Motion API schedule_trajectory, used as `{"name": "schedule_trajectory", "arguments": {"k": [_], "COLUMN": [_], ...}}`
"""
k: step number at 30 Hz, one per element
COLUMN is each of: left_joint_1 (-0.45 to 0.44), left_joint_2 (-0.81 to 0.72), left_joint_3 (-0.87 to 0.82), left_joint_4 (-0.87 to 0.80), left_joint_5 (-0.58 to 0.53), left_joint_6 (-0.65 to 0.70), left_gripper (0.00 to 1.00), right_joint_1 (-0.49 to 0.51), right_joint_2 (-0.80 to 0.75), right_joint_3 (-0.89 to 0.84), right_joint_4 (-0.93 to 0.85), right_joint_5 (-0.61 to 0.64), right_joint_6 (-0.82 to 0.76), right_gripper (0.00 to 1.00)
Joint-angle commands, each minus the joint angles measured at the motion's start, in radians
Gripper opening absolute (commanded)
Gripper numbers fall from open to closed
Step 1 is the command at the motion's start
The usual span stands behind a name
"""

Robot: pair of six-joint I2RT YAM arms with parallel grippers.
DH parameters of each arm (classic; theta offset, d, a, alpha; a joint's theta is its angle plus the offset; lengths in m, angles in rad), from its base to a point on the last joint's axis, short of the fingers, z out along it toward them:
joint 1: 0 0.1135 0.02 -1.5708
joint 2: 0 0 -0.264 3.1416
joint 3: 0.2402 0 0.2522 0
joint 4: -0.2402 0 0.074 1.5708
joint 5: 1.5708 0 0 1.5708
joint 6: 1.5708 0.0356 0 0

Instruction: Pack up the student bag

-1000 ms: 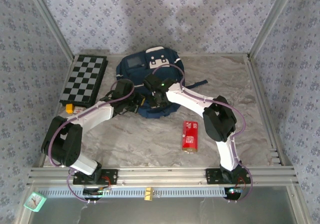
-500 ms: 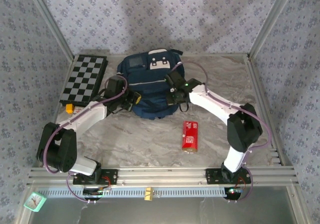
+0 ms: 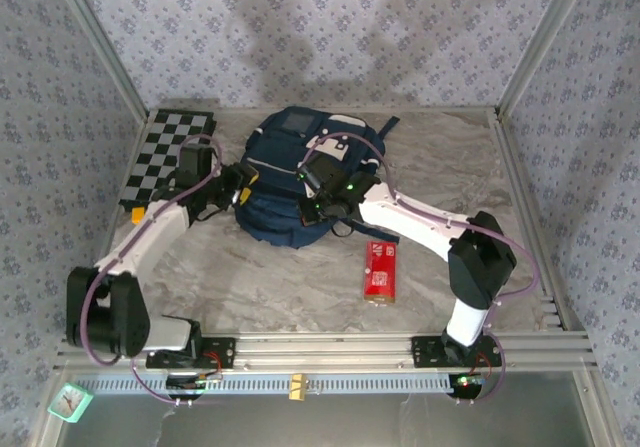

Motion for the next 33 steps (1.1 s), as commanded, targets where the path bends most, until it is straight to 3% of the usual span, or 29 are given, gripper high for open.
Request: {"name": "schedule_trajectory", "arguments": {"k": [1, 5, 11, 27, 33], "left_joint_1": [-0.082, -0.219, -0.311, -0.363, -0.351], "left_joint_2": [-0.06, -0.067, 0.005, 0.129, 0.087], "left_joint_3": [-0.074, -0.148, -0.108, -0.045, -0.036], "left_joint_4": [0.049, 0.169, 0.172, 0.205, 0.116], "left_joint_5": [-0.02, -0.158, -0.273, -0.41, -0.481], "left_joint_6": [-0.134, -0.318, -0.409, -0.496, -0.445], "left_gripper": [0.49, 0.49, 0.49, 0.36, 0.11], "right_joint_1": [-0.005, -0.001, 0.005, 0.025, 0.021], "right_joint_2": [0.011, 0.007, 0.008, 0.022, -0.006], "right_joint_3": [0.023, 0.008, -0.008, -0.012, -0.027], "right_joint_4": [0.024, 0.023, 0.037, 0.053, -0.011], "right_joint_5": [-0.019, -0.012, -0.011, 0.022, 0.108], "right_joint_6": [0.02, 0.021, 0.024, 0.011, 0.026], "right_gripper": [0.0, 0.0, 0.0, 0.0, 0.0]}}
